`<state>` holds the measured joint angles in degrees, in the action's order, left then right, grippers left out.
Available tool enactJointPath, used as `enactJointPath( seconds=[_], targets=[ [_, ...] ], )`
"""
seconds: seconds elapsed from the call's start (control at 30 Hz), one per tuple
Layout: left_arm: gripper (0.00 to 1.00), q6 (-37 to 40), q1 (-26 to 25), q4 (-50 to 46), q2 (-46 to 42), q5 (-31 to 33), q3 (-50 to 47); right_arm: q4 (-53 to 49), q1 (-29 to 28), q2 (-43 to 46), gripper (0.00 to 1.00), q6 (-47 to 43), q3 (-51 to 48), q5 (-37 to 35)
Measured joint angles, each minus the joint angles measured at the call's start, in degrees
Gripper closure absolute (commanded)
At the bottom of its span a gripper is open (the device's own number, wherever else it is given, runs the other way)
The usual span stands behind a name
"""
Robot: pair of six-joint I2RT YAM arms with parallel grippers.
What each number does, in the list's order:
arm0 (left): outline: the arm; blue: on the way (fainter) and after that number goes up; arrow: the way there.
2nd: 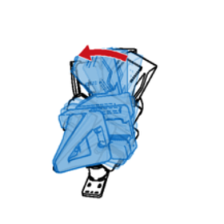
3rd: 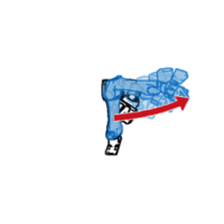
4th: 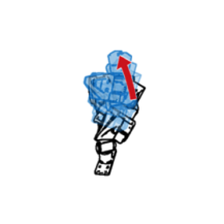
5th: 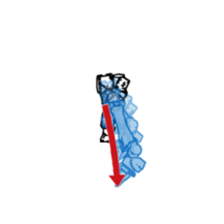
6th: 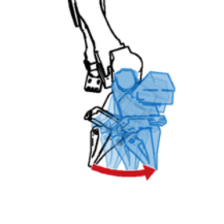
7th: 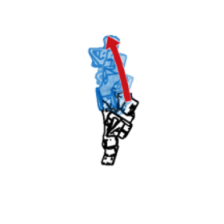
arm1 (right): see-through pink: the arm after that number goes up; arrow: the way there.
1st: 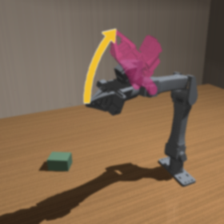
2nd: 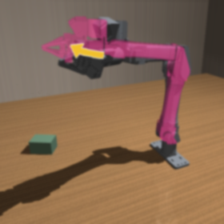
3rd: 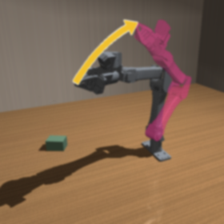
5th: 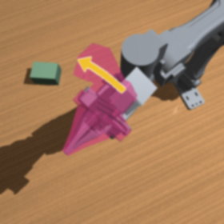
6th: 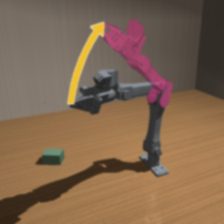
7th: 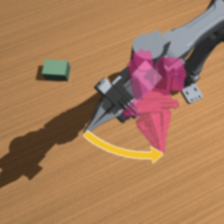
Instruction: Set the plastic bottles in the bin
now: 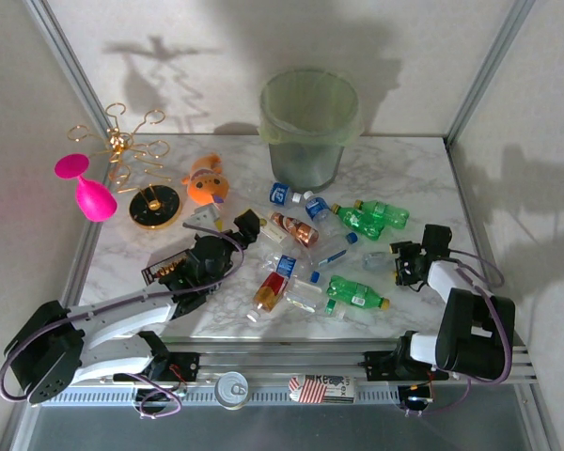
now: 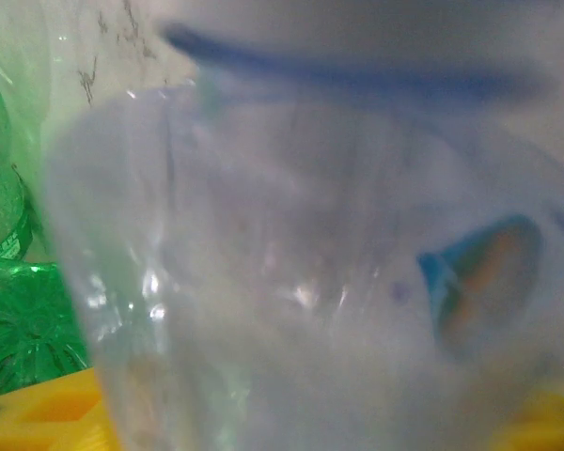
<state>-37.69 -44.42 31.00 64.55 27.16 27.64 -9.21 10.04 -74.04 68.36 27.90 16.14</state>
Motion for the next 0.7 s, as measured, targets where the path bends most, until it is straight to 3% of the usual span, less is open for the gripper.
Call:
enactJointPath(
  seconds=[0.2, 0.37, 0.53, 0.7],
  targets=[
    [0.00, -2.34, 0.68, -1.11, -2.23, 1.27, -1.53, 2.99, -0.28, 2.14, 0.52, -1.57, -0.94, -0.07],
    [0.00, -5.81, 3.58, -1.66, -4.02, 0.92, -4.13, 1.95, -0.33, 9.51, 0.54, -5.09, 0.83, -2.16],
    [0.00, -8.92, 7.96, -2.08, -4.79, -0.76, -5.33, 0.87, -0.74, 16.22, 0.54, -10.88, 8.33, -4.83],
    [0.00, -11.13, 11.34, -2.03, -4.83, -2.80, -7.21, 0.24, -4.72, 15.74, 0.54, -17.81, 18.78, -7.26]
  ],
)
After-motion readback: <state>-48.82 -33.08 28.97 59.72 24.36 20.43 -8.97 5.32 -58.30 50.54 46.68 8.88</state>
